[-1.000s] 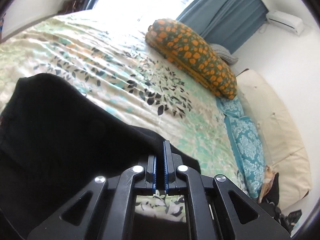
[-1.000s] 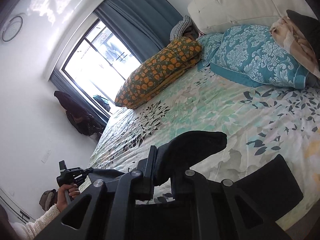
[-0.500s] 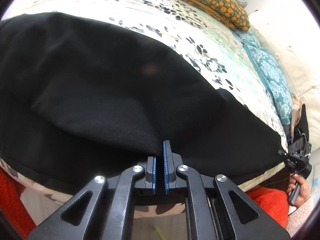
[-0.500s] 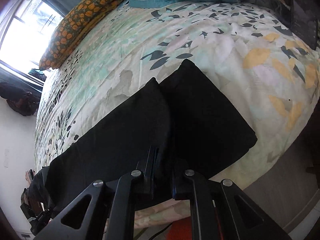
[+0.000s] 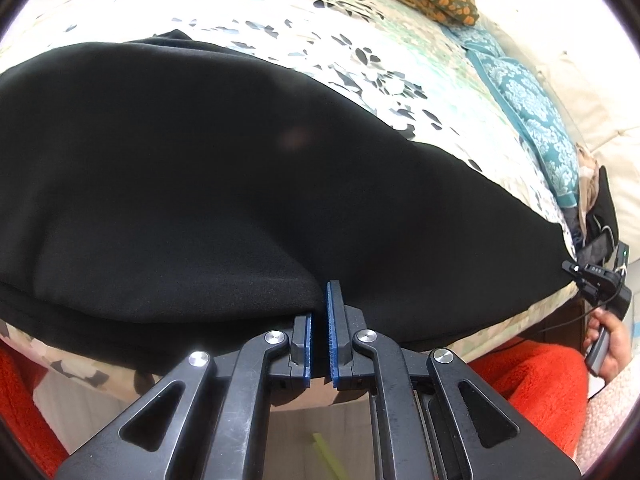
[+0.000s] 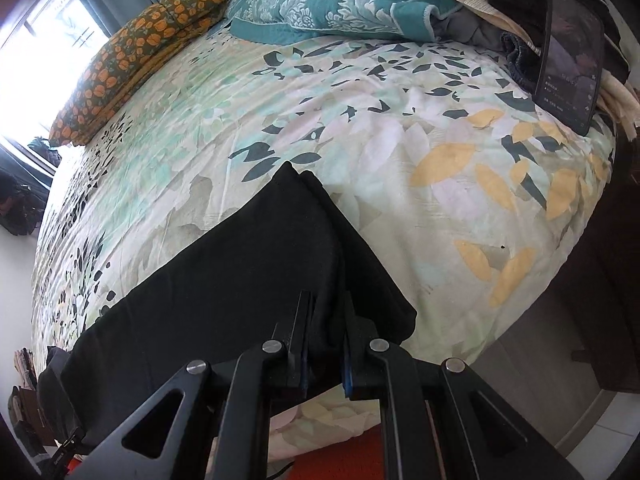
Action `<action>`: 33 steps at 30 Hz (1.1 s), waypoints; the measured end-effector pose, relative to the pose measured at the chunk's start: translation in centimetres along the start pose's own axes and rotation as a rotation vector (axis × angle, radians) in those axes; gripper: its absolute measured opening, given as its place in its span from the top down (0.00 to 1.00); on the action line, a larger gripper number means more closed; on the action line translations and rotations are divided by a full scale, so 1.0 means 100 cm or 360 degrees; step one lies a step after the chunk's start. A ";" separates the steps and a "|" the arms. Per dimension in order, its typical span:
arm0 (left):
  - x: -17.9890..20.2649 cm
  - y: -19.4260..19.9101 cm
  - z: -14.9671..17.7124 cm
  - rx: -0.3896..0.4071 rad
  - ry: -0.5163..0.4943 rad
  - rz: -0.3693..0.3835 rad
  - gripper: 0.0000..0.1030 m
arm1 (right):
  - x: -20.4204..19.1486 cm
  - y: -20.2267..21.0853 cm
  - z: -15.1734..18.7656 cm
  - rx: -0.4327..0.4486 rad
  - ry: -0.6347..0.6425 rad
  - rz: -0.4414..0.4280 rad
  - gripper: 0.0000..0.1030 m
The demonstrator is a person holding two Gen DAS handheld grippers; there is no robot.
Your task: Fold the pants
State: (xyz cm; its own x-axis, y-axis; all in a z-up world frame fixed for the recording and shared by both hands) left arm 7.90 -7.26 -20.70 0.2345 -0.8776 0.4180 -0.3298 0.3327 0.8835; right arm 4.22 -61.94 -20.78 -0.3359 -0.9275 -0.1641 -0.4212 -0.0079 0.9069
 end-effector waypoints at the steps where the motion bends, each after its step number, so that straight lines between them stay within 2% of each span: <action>1: -0.001 0.000 0.001 -0.0012 -0.0005 0.0000 0.95 | -0.001 -0.001 0.000 -0.0004 0.0006 0.0009 0.89; 7: -0.007 0.007 0.011 -0.0047 -0.0042 -0.0030 0.95 | -0.001 -0.005 0.002 -0.0048 0.0012 0.0065 0.89; 10: -0.008 0.006 0.012 -0.0060 -0.0062 -0.0068 0.88 | -0.001 -0.007 0.002 -0.0071 0.0010 0.0088 0.88; 12: -0.012 0.008 0.014 -0.0112 -0.0055 -0.0071 0.77 | 0.000 -0.008 0.002 -0.0083 -0.0007 0.0082 0.78; 13: -0.016 0.012 0.017 -0.0137 -0.0060 -0.0084 0.63 | 0.001 -0.006 0.002 -0.0072 -0.0020 0.0044 0.64; 14: -0.021 0.020 0.020 -0.0145 -0.0070 -0.0090 0.54 | 0.000 -0.002 0.002 -0.0051 -0.0028 -0.0010 0.47; 15: -0.025 0.029 0.023 -0.0148 -0.0083 -0.0092 0.53 | -0.001 0.004 0.003 -0.0029 -0.0023 -0.0016 0.40; 16: -0.031 0.038 0.026 -0.0152 -0.0090 -0.0089 0.53 | -0.001 0.013 0.002 -0.0018 -0.0002 0.0069 0.26; 17: -0.037 0.050 0.028 -0.0142 -0.0087 -0.0070 0.53 | -0.001 0.024 0.002 0.0011 0.0030 0.0182 0.17; 19: -0.049 0.071 0.019 -0.0039 -0.0082 -0.0047 0.53 | -0.009 0.049 -0.004 0.0116 0.0131 0.0332 0.17; 21: -0.057 0.085 -0.006 0.0149 -0.0110 -0.0085 0.47 | -0.035 0.067 -0.015 0.0204 0.0266 0.0359 0.16; 22: -0.059 0.086 -0.021 0.0237 -0.0135 -0.0111 0.41 | -0.056 0.072 -0.022 0.0240 0.0343 0.0299 0.16; 23: -0.062 0.084 -0.036 0.0315 -0.0167 -0.0139 0.41 | -0.081 0.072 -0.030 0.0262 0.0419 0.0207 0.16; 24: -0.066 0.077 -0.049 0.0366 -0.0206 -0.0189 0.41 | -0.111 0.071 -0.036 0.0270 0.0488 0.0067 0.16; 25: -0.072 0.068 -0.058 0.0388 -0.0238 -0.0262 0.42 | -0.144 0.066 -0.040 0.0260 0.0541 -0.0129 0.15; 27: -0.090 0.050 -0.063 0.0314 -0.0279 -0.0378 0.52 | -0.216 0.048 -0.045 0.0170 0.0556 -0.0653 0.13; 28: -0.101 0.042 -0.060 0.0240 -0.0292 -0.0440 0.70 | -0.250 0.038 -0.044 0.0114 0.0539 -0.0885 0.13; 29: -0.111 0.039 -0.052 0.0210 -0.0306 -0.0489 0.74 | -0.283 0.028 -0.043 0.0050 0.0531 -0.1063 0.13; 31: -0.122 0.050 -0.039 0.0243 -0.0309 -0.0494 0.73 | -0.348 0.000 -0.040 -0.0132 0.0569 -0.1313 0.11; 33: -0.127 0.058 -0.032 0.0242 -0.0285 -0.0482 0.73 | -0.407 -0.033 -0.032 -0.0289 0.0656 -0.1420 0.11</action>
State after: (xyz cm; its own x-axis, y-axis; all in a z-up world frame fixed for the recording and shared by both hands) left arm 5.96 6.89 -20.20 0.1828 -0.9793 0.0872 -0.4049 0.0059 0.9143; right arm 22.00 -25.36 -15.86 0.3736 -0.6113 -0.6977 -0.2300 -0.7897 0.5687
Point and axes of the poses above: each gripper's, at about its wrist camera, not at the fingertips, and y roughly against the way its jaws point, x to its right, z to its underside, the point moved 4 cm from there along -y, roughly the way its jaws point, and after that the axes turned 15 degrees about y, right-handed, at the moved point
